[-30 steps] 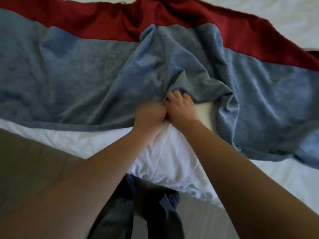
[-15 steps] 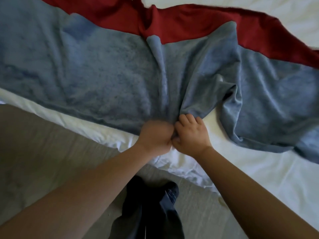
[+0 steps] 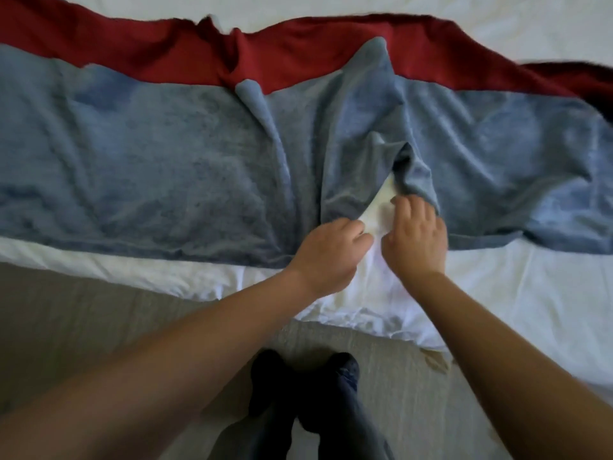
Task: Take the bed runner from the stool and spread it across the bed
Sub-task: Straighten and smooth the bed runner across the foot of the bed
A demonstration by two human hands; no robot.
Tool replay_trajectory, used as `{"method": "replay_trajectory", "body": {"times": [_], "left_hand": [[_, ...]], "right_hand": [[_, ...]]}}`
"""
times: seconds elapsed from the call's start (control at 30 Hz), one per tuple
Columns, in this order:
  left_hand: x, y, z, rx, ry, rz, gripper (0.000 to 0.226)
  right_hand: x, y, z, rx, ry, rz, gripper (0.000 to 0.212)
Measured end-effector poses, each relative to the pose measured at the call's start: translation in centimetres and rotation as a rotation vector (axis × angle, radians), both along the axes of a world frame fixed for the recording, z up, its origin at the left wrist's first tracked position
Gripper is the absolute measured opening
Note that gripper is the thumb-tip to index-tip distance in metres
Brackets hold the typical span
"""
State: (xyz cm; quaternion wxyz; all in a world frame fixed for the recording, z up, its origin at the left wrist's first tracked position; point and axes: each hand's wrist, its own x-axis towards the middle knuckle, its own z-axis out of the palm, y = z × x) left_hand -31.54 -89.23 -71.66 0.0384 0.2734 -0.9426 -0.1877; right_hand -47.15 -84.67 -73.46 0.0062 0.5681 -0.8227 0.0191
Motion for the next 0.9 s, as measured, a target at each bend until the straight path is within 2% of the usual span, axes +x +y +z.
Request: {"method": "replay_trajectory", "body": {"times": [0.1, 0.2, 0.33, 0.43, 0.57, 0.63, 0.7, 0.77, 0.83, 0.9], "left_hand": [[-2.7, -0.9, -0.1, -0.014, -0.116, 0.036, 0.021], [-4.3, -2.8, -1.2, -0.088, -0.298, 0.081, 0.027], [-5.9, -4.6, -1.8, -0.268, -0.347, 0.049, 0.017], [-6.1, -5.3, -2.0, -0.351, -0.353, 0.159, 0.035], [-6.7, -4.4, -1.9, -0.478, -0.382, 0.286, 0.035], [-7.2, -3.8, -2.0, -0.417, -0.421, 0.293, 0.039], [-7.5, -3.8, -1.6, -0.4, -0.47, 0.337, 0.044], [-7.4, -4.1, -1.4, -0.384, -0.566, 0.377, 0.03], [-7.3, -4.0, -1.6, -0.293, -0.569, 0.367, 0.019], [-7.2, -3.4, -1.4, -0.298, -0.589, 0.38, 0.018]], "right_hand": [[-3.0, -0.1, 0.1, 0.174, -0.036, -0.153, 0.028], [-5.2, -0.6, -0.3, 0.275, 0.015, -0.094, 0.031], [-6.9, -1.6, -1.0, 0.251, 0.074, -0.035, 0.012], [-8.2, -1.9, -0.8, 0.27, 0.06, -0.031, 0.016], [-8.3, -1.2, -0.6, 0.241, -0.141, -0.044, 0.021], [-8.8, -0.5, -0.4, 0.201, -0.274, -0.064, 0.016], [-9.5, 0.0, -0.5, 0.162, -0.439, -0.117, 0.037], [-10.3, 0.2, -0.5, 0.109, -0.617, -0.19, 0.05], [-11.1, 0.4, -0.3, 0.078, -0.755, -0.245, 0.047], [-11.7, 0.6, -0.2, 0.109, -0.789, -0.251, 0.037]]}}
